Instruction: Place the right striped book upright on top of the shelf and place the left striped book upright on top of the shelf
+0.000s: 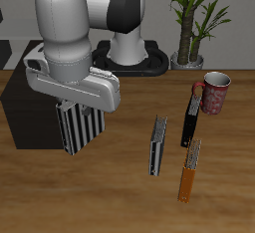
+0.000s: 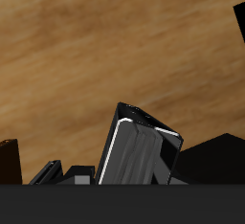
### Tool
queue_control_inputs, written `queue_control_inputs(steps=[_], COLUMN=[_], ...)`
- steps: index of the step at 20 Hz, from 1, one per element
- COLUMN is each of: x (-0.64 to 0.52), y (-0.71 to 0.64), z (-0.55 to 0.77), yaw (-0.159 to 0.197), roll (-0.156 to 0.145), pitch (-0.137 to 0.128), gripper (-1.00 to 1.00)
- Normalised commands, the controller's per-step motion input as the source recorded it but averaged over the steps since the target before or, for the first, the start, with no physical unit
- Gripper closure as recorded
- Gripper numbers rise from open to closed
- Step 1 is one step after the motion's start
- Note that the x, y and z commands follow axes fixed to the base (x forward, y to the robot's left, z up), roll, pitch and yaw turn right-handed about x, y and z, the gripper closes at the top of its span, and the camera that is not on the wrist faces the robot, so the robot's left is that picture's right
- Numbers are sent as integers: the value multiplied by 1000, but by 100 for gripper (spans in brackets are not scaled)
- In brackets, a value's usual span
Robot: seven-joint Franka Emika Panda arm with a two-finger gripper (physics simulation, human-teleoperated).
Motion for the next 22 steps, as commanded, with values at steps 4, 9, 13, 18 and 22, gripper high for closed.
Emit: queue_control_inputs(steps=[4, 9, 13, 18, 22], x=[-804, -717, -508, -646, -602], y=[84, 180, 86, 22, -69], z=[558, 414, 247, 306, 179], yaw=[-15, -6, 3, -6, -33], roll=[-15, 14, -9, -12, 14], pitch=[-76, -65, -47, -85, -6], gripper=[100, 100, 100, 100, 100])
